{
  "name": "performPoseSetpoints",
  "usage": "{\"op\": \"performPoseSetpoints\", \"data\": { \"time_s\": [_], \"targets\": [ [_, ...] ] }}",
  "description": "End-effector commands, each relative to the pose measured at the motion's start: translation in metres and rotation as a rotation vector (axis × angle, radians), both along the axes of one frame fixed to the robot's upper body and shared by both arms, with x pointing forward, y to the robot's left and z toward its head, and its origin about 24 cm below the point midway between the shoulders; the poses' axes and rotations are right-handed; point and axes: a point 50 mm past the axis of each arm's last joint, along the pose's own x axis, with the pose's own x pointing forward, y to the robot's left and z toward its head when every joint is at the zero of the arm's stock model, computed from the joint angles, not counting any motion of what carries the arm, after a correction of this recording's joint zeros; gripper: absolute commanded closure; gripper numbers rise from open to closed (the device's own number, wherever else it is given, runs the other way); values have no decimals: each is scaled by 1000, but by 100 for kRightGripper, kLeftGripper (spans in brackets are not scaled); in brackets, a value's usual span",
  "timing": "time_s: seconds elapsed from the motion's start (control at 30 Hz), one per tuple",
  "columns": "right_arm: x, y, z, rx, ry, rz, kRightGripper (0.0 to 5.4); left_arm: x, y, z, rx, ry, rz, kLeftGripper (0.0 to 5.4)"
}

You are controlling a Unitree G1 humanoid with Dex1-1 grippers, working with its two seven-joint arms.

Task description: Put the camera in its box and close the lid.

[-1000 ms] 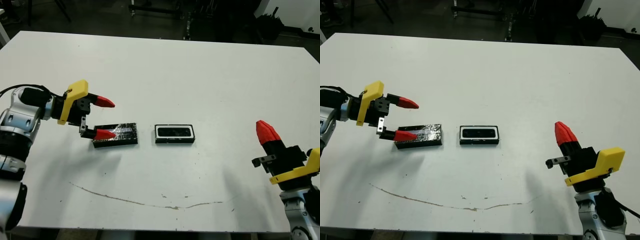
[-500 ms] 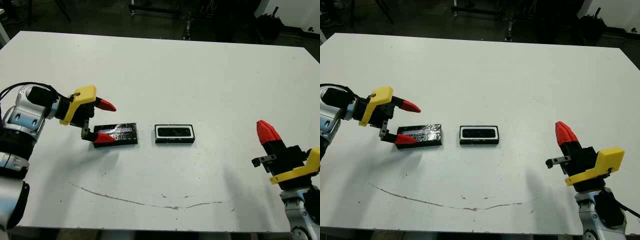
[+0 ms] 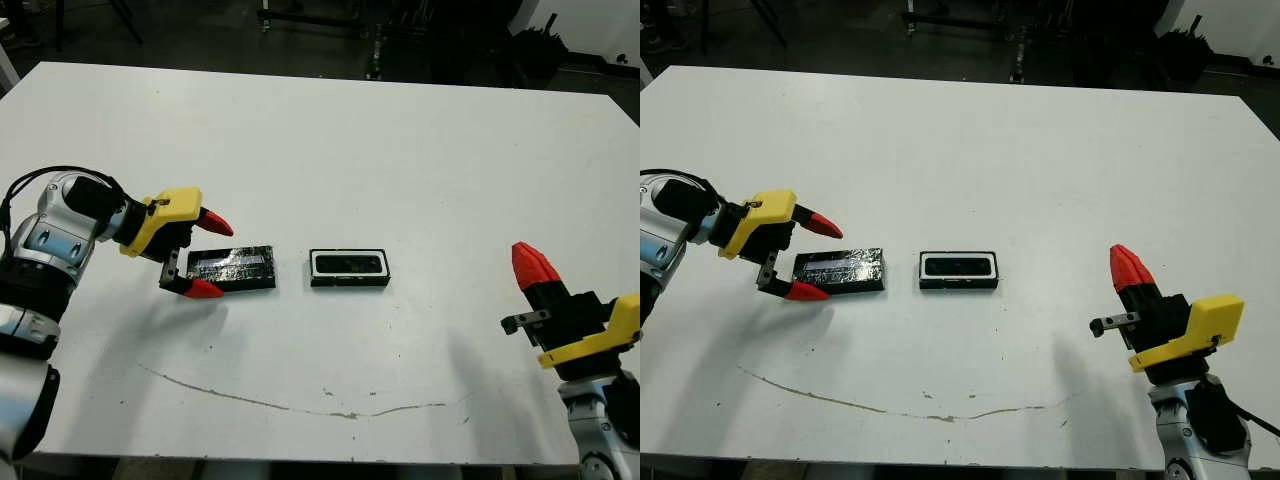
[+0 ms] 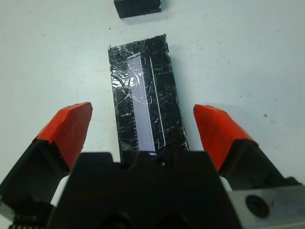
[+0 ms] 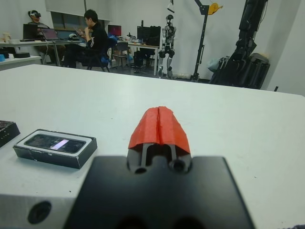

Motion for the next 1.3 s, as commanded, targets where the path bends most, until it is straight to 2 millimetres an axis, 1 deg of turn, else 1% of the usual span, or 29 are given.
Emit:
{"op": "performPoseSetpoints", "data": {
  "time_s": [0.03, 0.23, 0.4, 0.57, 0.7, 0.9, 1.1, 1.17, 1.3],
  "targets": [
    [2, -2, 2, -10, -7, 6, 539, 2, 1, -1, 43, 5, 10, 0],
    [1, -1, 2, 3, 1, 6, 539, 3, 1, -7, 63, 25, 31, 0],
    [1, -2, 2, 4, -1, 9, 539, 2, 3, -10, 15, 45, 75, 0],
    [1, -3, 2, -2, -5, 6, 539, 0, 4, -11, 21, 37, 72, 0],
    [0, -4, 2, -12, -8, 5, 540, 0, 3, -10, 29, 46, 88, 34],
    [0, -3, 2, -15, -9, -6, 540, -2, 3, -8, 41, 41, 97, 130],
    [0, -4, 3, -17, -7, -6, 540, -3, 1, -5, 83, 55, 57, 215],
    [0, -5, 3, -18, -8, -11, 540, -3, 0, -4, 95, 58, 38, 225],
    [0, -5, 3, -11, -7, -11, 540, -2, 0, -3, 120, 59, 13, 225]
  ]
}}
